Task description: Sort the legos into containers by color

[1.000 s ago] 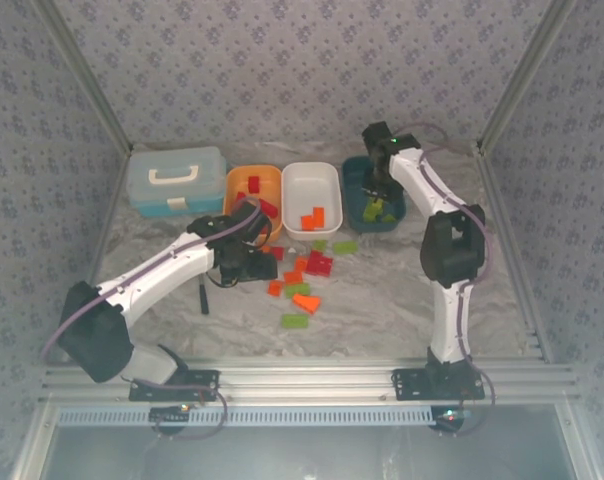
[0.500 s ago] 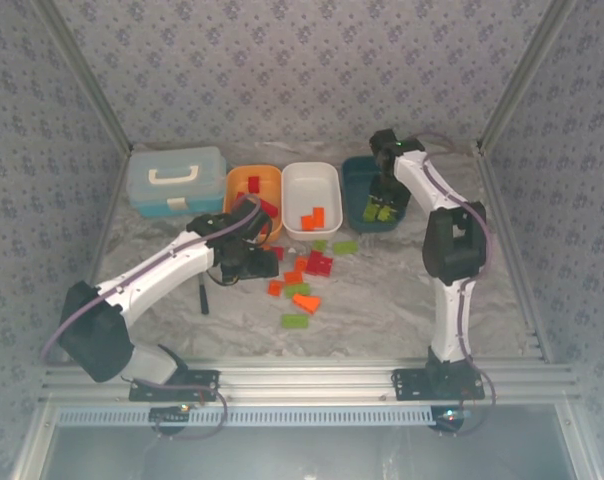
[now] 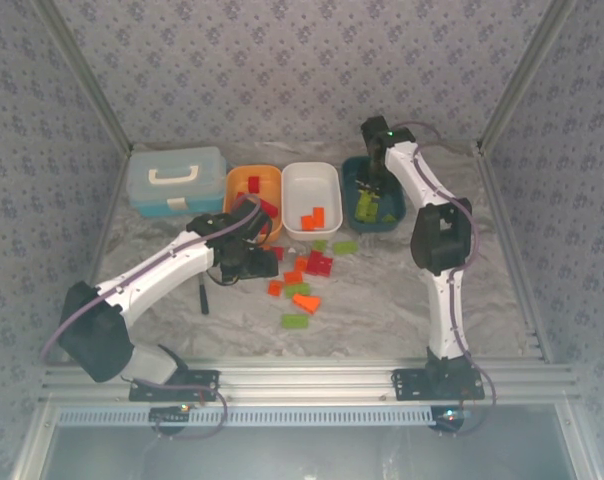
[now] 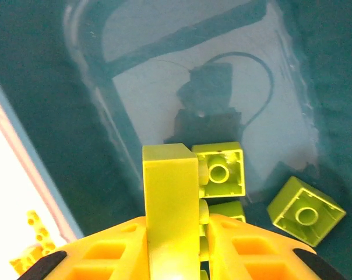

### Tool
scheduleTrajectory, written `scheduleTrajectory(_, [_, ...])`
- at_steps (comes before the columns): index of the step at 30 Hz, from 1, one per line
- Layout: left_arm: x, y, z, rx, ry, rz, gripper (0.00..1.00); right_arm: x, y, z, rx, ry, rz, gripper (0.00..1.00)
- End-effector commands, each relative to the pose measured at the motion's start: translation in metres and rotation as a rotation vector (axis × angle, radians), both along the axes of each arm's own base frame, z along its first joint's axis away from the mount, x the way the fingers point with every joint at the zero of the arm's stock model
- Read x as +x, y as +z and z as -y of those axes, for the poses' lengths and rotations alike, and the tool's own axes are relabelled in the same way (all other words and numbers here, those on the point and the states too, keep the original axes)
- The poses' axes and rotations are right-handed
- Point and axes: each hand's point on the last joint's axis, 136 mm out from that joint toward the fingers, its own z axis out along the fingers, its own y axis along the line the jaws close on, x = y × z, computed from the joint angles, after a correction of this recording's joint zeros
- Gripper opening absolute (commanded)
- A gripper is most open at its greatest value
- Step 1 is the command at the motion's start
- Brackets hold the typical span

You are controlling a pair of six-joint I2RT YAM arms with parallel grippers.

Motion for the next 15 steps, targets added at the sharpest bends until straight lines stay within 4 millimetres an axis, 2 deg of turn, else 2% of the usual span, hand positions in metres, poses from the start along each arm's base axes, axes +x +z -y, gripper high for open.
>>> scheduleTrajectory(1, [0.002, 0.011, 0.001, 0.001, -0.001, 0.018, 0.76, 0.004, -0.004, 0.003, 0.044, -0.023, -0.024, 0.3])
scheduleTrajectory(6, [0.002, 0.009, 0.002, 0.002, -0.001, 0.013, 0.76, 0.017, -0.007, 0.028, 0.047, -0.077, -0.006, 0.31])
scheduleTrajectory(12, [0.004, 0.009, 0.003, 0.003, -0.002, 0.012, 0.76, 0.034, -0.02, 0.026, 0.069, -0.106, -0.013, 0.31])
scheduleTrajectory(15, [0.005, 0.007, 0.003, 0.007, -0.001, 0.006, 0.76, 0.037, -0.029, 0.026, 0.073, -0.132, -0.027, 0.32])
